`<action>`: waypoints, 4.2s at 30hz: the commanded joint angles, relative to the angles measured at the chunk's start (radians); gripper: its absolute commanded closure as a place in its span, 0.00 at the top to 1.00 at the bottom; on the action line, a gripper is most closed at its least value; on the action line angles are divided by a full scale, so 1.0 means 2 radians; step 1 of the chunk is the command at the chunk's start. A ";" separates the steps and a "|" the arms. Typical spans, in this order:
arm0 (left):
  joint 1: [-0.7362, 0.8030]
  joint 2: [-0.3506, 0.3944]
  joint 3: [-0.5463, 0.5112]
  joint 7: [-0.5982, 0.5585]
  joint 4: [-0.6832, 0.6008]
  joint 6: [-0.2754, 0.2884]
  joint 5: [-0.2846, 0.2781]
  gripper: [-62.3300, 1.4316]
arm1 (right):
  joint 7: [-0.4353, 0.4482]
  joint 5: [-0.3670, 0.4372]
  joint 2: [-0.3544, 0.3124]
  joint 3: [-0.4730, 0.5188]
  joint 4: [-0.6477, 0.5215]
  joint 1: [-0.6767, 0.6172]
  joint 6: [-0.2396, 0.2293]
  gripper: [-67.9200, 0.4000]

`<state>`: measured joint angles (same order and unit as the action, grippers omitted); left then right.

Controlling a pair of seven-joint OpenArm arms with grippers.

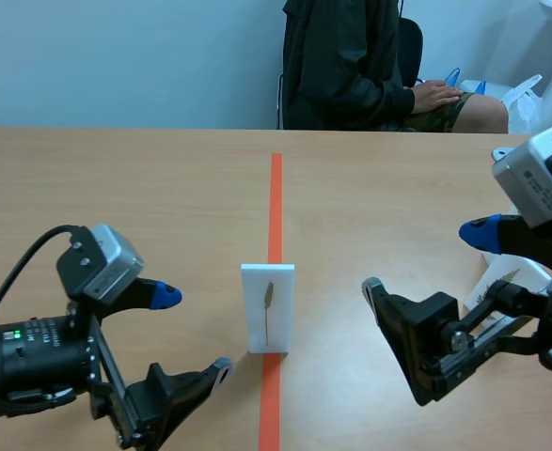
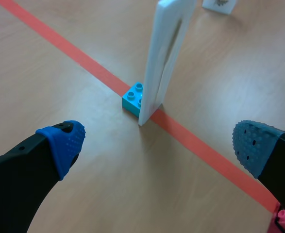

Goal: Sort the leaf by its shape. The table is split by an orange tape line. A compound leaf with several leaflets goes to the left side, a simple leaf with one blade goes to the right side. Return to the home posture when a red brick is placed on the table.

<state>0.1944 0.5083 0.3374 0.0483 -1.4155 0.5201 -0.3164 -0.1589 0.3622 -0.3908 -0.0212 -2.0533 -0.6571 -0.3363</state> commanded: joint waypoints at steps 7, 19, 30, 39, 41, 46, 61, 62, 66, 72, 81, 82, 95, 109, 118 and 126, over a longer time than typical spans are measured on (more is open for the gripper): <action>-0.072 -0.043 0.067 -0.047 0.070 -0.001 0.038 1.00 | 0.009 0.002 -0.005 0.004 -0.003 0.004 0.000 1.00; -0.135 -0.084 0.121 -0.117 0.176 -0.019 0.064 1.00 | 0.009 0.002 -0.005 0.004 -0.003 0.004 0.000 1.00; -0.140 -0.086 0.137 -0.143 0.194 -0.036 0.064 0.86 | 0.009 0.002 -0.005 0.004 -0.003 0.004 0.000 1.00; -0.140 -0.099 0.140 -0.144 0.194 -0.084 0.063 0.43 | 0.009 0.002 -0.005 0.004 -0.003 0.004 0.000 1.00; -0.140 -0.099 0.140 -0.144 0.194 -0.085 0.063 0.38 | 0.009 0.002 -0.005 0.004 -0.003 0.004 0.000 1.00; -0.140 -0.099 0.140 -0.144 0.194 -0.098 0.063 0.27 | 0.009 0.002 -0.005 0.004 -0.003 0.004 0.000 1.00; -0.138 -0.096 0.126 -0.116 0.165 -0.097 0.063 0.08 | 0.009 0.002 -0.005 0.004 -0.003 0.004 0.000 1.00; -0.137 -0.094 0.119 -0.108 0.156 -0.097 0.063 0.08 | 0.009 0.002 -0.005 0.004 -0.003 0.004 0.000 1.00; -0.133 -0.086 0.088 -0.079 0.114 -0.097 0.055 0.08 | 0.009 0.002 -0.005 0.004 -0.003 0.004 0.000 1.00; -0.119 -0.064 0.016 -0.054 0.069 -0.097 0.032 0.08 | 0.009 0.002 -0.005 0.004 -0.003 0.004 0.000 1.00; -0.114 -0.010 -0.071 -0.043 0.071 -0.129 -0.020 0.08 | 0.009 0.002 -0.005 0.004 -0.003 0.004 0.000 1.00; -0.114 -0.004 -0.078 -0.041 0.071 -0.137 -0.024 0.08 | 0.009 0.002 -0.005 0.004 -0.003 0.004 0.000 1.00; -0.149 0.022 -0.114 -0.069 0.217 -0.192 -0.114 0.08 | 0.009 0.002 0.001 0.004 -0.003 0.004 0.000 1.00; -0.194 0.019 -0.114 -0.161 0.364 -0.196 -0.129 0.09 | 0.009 0.002 0.002 0.004 -0.003 0.004 0.000 1.00; -0.194 0.019 -0.113 -0.161 0.395 -0.195 -0.147 0.09 | 0.009 0.002 0.002 0.004 -0.003 0.004 0.000 1.00; -0.194 0.019 -0.113 -0.159 0.407 -0.187 -0.147 0.17 | 0.009 0.002 0.002 0.004 -0.003 0.004 0.000 1.00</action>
<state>-0.1802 0.5369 0.1181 -0.2588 -0.5930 0.1425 -0.6048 -0.1589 0.3622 -0.3878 -0.0212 -2.0533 -0.6571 -0.3363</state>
